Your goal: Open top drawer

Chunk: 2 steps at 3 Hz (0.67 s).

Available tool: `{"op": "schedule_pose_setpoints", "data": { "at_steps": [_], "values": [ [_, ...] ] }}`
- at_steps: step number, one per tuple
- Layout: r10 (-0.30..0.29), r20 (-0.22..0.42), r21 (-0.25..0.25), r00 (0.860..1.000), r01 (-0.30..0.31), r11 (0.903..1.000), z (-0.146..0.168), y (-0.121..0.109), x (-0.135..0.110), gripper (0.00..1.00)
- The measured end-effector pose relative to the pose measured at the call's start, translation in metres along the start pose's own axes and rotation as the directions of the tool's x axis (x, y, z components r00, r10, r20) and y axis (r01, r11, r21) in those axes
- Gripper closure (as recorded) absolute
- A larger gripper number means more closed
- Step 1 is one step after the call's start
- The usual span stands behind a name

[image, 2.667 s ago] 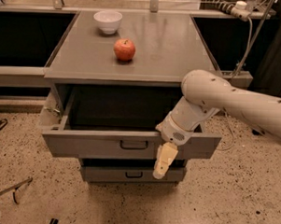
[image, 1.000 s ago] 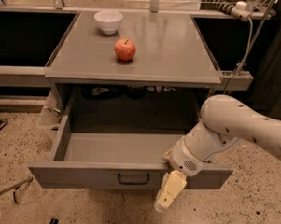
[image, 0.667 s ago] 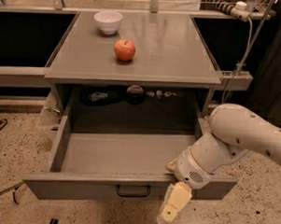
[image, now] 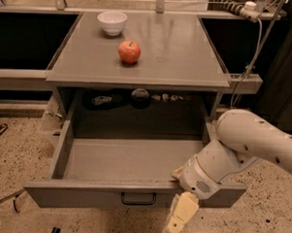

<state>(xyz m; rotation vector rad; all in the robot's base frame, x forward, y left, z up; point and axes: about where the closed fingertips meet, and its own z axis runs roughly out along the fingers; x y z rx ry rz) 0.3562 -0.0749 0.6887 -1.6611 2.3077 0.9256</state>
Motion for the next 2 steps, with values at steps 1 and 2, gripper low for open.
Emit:
{"op": "schedule_pose_setpoints", "data": {
  "at_steps": [1,2],
  "values": [
    [0.013,0.016,-0.03,1.0,-0.012,0.9995,0.003,0.017,0.006,0.0],
    [0.067,0.039,-0.054,0.997,-0.064,0.9965,0.004,0.043,0.02,0.0]
  ]
}}
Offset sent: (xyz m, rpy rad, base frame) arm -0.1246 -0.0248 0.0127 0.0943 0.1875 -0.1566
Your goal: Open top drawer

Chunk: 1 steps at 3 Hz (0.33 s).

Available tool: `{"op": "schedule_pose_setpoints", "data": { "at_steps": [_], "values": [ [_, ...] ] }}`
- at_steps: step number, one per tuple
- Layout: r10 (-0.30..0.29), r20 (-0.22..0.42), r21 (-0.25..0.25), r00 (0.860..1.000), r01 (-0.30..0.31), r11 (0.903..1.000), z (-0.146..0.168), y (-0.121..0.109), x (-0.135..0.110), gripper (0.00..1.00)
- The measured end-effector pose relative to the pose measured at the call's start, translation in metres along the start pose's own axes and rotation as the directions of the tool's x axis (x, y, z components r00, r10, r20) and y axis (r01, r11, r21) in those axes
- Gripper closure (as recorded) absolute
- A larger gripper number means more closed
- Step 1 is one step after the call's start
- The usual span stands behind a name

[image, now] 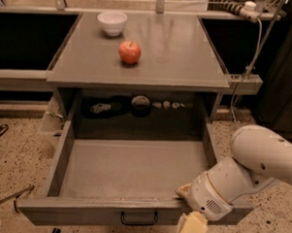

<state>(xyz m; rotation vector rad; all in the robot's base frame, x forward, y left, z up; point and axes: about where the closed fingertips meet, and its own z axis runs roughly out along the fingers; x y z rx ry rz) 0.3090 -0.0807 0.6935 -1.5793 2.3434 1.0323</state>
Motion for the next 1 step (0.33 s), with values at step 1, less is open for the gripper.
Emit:
{"op": "schedule_pose_setpoints", "data": {
  "at_steps": [1],
  "values": [
    [0.0,0.0,0.0,1.0,0.0,1.0,0.0,0.0,0.0,0.0]
  ]
}}
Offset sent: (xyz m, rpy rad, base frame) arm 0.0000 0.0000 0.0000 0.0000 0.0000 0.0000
